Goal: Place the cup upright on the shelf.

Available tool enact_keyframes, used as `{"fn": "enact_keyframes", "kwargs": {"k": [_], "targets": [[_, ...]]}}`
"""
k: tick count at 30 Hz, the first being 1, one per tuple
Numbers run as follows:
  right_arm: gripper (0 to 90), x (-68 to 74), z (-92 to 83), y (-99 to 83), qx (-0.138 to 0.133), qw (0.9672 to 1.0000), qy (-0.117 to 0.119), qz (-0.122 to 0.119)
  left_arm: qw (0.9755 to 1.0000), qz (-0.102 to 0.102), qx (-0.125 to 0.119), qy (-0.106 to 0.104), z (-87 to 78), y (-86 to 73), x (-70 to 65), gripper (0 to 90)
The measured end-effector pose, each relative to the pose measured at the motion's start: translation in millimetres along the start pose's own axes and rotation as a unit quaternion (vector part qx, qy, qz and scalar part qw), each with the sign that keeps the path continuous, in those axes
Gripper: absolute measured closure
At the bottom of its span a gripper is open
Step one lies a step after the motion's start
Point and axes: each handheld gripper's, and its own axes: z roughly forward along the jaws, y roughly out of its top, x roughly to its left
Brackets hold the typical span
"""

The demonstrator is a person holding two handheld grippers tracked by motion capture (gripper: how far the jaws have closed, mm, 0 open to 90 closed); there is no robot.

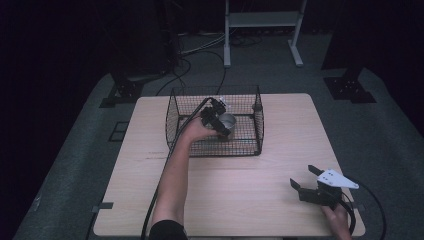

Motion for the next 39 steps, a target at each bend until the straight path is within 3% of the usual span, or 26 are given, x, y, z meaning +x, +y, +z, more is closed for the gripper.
{"fn": "enact_keyframes", "kwargs": {"k": [12,32,36,39], "targets": [[13.4,-0.1,0.1,0.0,0.000,1.0000,-0.001,0.001,0.9995,0.000,-0.031,-0.008,-15.7,-0.2,-0.4,7.5],[13.4,0.6,0.4,0.3,0.004,1.0000,-0.007,-0.001,0.9976,0.021,-0.064,0.017,-54.3,-4.3,-9.7,5.8],[13.4,1.2,0.8,0.3,0.004,0.9999,-0.009,-0.002,0.9969,0.023,-0.073,0.016,-63.7,-6.0,-13.9,4.7],[13.4,1.6,0.9,0.4,0.005,0.9999,-0.011,-0.002,0.9958,0.036,-0.081,0.022,-71.0,-8.4,-21.5,4.7]]}}
